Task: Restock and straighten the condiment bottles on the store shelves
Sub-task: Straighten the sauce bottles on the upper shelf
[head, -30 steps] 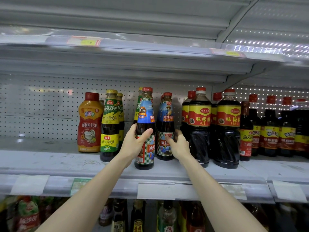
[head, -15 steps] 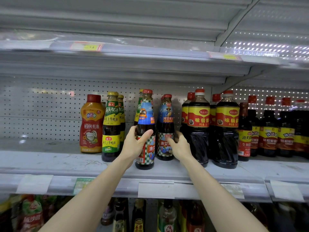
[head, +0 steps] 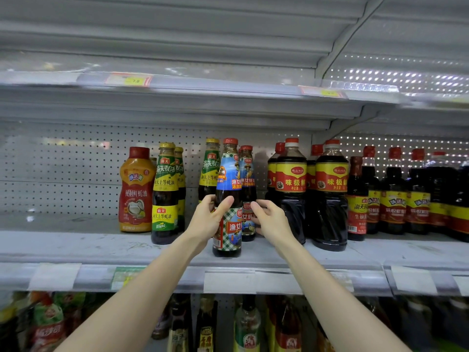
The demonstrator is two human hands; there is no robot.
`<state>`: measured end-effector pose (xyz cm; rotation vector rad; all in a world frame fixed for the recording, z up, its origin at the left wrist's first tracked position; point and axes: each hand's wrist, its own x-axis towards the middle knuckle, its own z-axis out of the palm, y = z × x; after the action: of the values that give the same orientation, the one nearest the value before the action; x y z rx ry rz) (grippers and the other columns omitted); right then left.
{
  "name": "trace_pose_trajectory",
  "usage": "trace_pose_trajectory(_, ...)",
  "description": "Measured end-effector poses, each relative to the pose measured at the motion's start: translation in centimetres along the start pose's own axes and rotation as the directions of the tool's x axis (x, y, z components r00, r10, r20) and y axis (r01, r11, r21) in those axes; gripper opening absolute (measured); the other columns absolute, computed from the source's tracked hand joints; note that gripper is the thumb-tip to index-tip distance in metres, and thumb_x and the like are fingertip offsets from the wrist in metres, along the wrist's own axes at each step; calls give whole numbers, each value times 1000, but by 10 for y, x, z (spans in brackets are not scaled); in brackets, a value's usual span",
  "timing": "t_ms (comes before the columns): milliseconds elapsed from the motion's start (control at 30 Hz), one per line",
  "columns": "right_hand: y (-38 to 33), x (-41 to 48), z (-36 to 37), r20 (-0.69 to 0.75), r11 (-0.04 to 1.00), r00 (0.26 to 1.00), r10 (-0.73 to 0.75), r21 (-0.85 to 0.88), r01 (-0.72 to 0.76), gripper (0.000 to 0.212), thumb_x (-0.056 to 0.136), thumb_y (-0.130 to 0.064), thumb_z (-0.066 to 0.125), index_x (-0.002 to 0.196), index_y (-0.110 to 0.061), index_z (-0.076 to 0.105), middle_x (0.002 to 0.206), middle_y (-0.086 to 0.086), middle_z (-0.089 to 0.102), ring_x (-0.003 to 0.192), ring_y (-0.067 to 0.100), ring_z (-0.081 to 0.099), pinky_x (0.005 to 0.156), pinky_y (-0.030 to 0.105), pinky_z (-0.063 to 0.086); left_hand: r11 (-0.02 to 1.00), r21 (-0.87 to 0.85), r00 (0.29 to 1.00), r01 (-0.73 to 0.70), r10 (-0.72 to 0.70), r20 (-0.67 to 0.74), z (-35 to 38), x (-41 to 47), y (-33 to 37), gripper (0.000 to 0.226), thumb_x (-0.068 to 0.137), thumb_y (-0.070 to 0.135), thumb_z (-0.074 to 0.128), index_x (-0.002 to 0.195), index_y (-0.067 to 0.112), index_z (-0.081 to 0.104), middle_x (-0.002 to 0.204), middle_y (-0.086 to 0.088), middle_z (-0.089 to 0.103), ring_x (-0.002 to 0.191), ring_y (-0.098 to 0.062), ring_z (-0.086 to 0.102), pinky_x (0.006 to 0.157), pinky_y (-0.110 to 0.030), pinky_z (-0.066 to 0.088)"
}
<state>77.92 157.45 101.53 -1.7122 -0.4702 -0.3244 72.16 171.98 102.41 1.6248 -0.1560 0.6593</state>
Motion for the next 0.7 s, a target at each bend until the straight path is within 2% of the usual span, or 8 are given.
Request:
trace_pose_trajectory(100, -3, -6, -1, 51, 999, 999, 10, 31, -11, 33, 98, -40, 50, 125, -23, 58, 117, -1, 66, 105, 16, 64, 94, 43, 53, 1000, 2, 1000, 14, -14, 25, 4, -3, 2, 45, 94, 41, 54, 129, 14, 47, 114, -6, 65, 93, -11, 66, 61, -20, 51)
trace_pose_trajectory(233, -9, -15, -4, 130, 994, 991, 29, 96, -42, 22, 101, -36, 45, 116, -26, 57, 112, -1, 65, 96, 13, 65, 83, 33, 56, 1000, 4, 999, 11, -11, 47, 9, -10, 6, 29, 95, 40, 52, 117, 21, 52, 101, 2, 67, 86, -6, 67, 60, -17, 51)
trace_pose_trajectory(333, -9, -21, -5, 159, 991, 986, 42, 120, -61, 18, 102, -36, 44, 114, -27, 54, 115, 4, 64, 102, 19, 65, 75, 28, 56, 1000, 25, 998, 13, -14, 55, 10, -11, 7, 26, 96, 39, 51, 112, 20, 55, 102, 0, 68, 84, -6, 67, 59, -17, 51)
trace_pose_trajectory(400, -10, -23, -6, 156, 988, 986, 51, 135, -72, 19, 101, -36, 45, 115, -26, 55, 118, 6, 63, 105, 22, 64, 73, 26, 56, 999, 29, 999, 22, -23, 42, 11, -13, 6, 32, 96, 40, 51, 118, 17, 53, 110, -4, 66, 92, -11, 66, 66, -23, 53)
trace_pose_trajectory(467, -12, -26, -7, 151, 985, 987, 58, 149, -81, 25, 101, -36, 45, 119, -23, 56, 116, 7, 64, 104, 22, 65, 73, 26, 56, 999, 24, 999, 39, -39, -1, 12, -15, 5, 47, 95, 39, 53, 132, 12, 45, 115, -4, 59, 102, -15, 62, 78, -30, 54)
trace_pose_trajectory(533, -12, -28, -8, 152, 985, 986, 64, 148, -87, 31, 101, -37, 46, 124, -20, 57, 116, 7, 65, 103, 22, 66, 74, 27, 57, 999, 18, 999, 48, -48, -24, 12, -17, 5, 53, 95, 37, 55, 136, 8, 40, 117, -4, 55, 102, -15, 60, 83, -33, 53)
trace_pose_trajectory(700, -12, -31, -12, 117, 989, 992, 51, 129, -66, 26, 100, -36, 48, 118, -21, 60, 117, 7, 66, 105, 22, 65, 82, 34, 58, 997, 20, 998, 69, -69, -11, 14, -22, 3, 44, 97, 35, 52, 130, 8, 41, 102, 0, 60, 89, -4, 60, 68, -22, 50)
